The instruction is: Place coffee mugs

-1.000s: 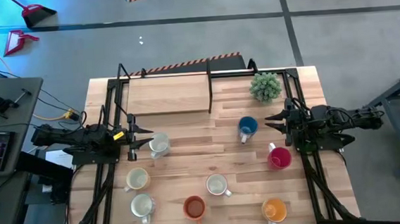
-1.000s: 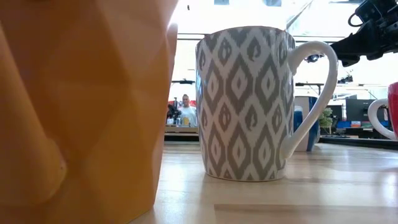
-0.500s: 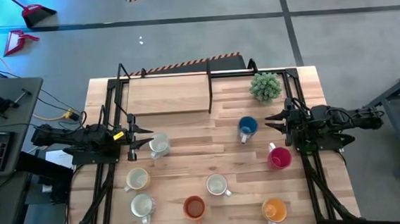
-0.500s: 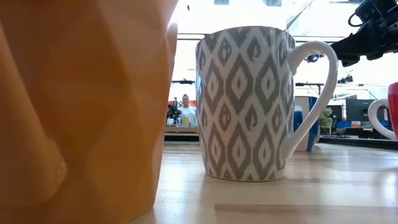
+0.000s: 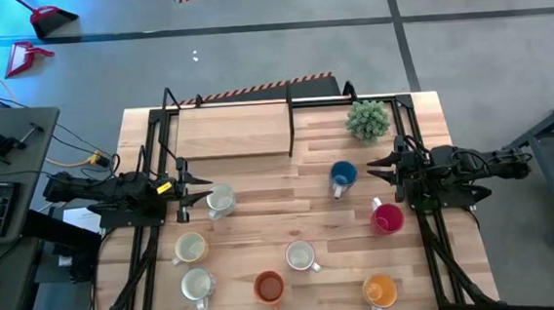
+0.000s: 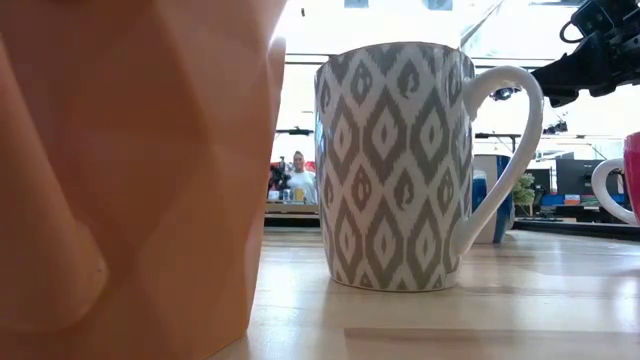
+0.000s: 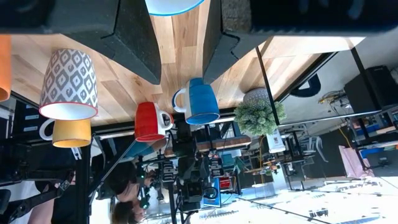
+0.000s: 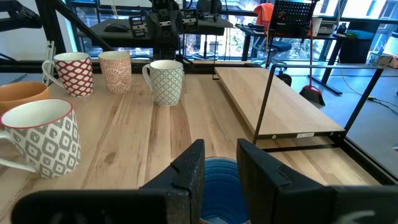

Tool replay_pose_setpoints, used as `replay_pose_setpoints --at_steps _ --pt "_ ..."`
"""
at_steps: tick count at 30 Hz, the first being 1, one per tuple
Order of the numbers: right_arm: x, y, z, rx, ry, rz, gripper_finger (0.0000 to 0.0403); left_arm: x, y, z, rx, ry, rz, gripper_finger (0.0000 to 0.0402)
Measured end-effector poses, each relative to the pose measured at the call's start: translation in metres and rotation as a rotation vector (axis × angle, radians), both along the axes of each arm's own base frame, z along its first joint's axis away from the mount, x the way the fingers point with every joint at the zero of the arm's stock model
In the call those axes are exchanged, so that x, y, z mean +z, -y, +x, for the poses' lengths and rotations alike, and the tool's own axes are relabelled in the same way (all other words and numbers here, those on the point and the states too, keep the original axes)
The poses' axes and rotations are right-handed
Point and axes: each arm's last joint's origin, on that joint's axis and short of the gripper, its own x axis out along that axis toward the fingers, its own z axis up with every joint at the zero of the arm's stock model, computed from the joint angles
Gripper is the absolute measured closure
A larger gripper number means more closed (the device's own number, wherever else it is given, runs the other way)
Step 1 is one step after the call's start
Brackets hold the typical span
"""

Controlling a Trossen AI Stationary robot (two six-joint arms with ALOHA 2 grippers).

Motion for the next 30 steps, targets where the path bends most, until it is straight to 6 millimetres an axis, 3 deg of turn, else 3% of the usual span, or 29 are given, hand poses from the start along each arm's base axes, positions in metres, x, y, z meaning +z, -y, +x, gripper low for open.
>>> replay_pose_setpoints --at_steps 8,17,30 --pt "0.0006 0.0000 0.0001 -0.002 0.008 0.012 0.0324 0.0001 0.0000 0.0000 0.000 0.001 0.000 0.0291" --pt "0.0090 -0.0007 0.0010 -0.020 0.142 0.377 0.0324 0.0000 0.0000 0.0000 0.000 0.000 0.000 0.0291" --pt "0.0065 0.0017 0.0005 -0.103 0.126 0.338 0.0324 0.0006 0.0003 0.0000 -0.011 0.006 -0.003 0.0291"
